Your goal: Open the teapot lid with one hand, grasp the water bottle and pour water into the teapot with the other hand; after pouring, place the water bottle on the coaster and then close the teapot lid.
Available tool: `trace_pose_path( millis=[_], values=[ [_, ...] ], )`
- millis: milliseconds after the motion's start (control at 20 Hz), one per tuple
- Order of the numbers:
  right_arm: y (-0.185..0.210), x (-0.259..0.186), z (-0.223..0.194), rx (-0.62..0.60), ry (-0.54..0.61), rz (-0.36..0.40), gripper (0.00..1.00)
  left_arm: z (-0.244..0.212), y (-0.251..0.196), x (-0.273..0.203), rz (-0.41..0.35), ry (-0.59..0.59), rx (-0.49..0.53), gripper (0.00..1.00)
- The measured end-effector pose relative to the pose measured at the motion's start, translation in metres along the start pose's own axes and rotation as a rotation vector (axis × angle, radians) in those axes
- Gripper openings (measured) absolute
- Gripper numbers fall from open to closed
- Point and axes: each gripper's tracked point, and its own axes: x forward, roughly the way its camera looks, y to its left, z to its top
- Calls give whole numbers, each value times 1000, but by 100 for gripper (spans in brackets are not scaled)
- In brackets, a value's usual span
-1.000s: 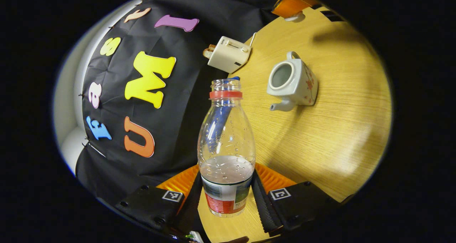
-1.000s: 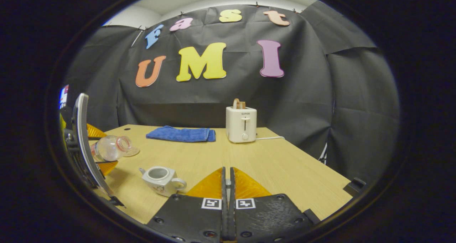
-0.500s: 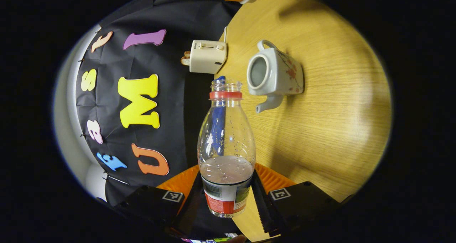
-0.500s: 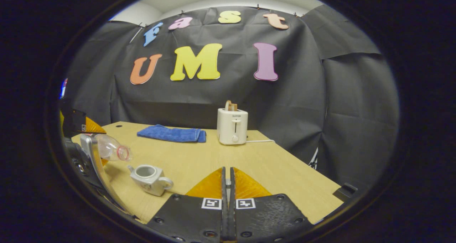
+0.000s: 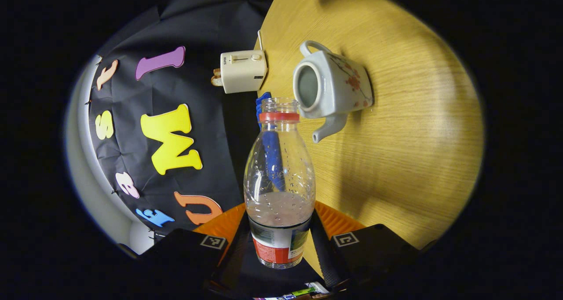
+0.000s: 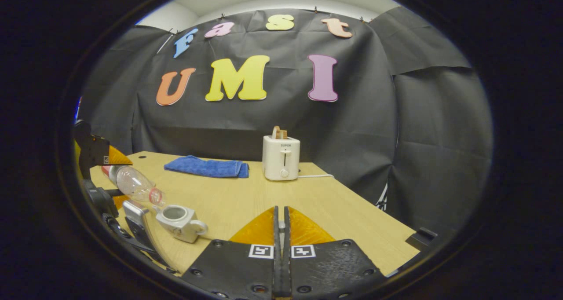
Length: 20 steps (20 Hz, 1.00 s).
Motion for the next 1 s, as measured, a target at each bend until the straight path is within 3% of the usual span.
trace_pose_path(
  millis=[1000],
  values=[
    [-12,-1,2,17,7,-18,0,11,24,-10,92,49,299,73]
  ],
)
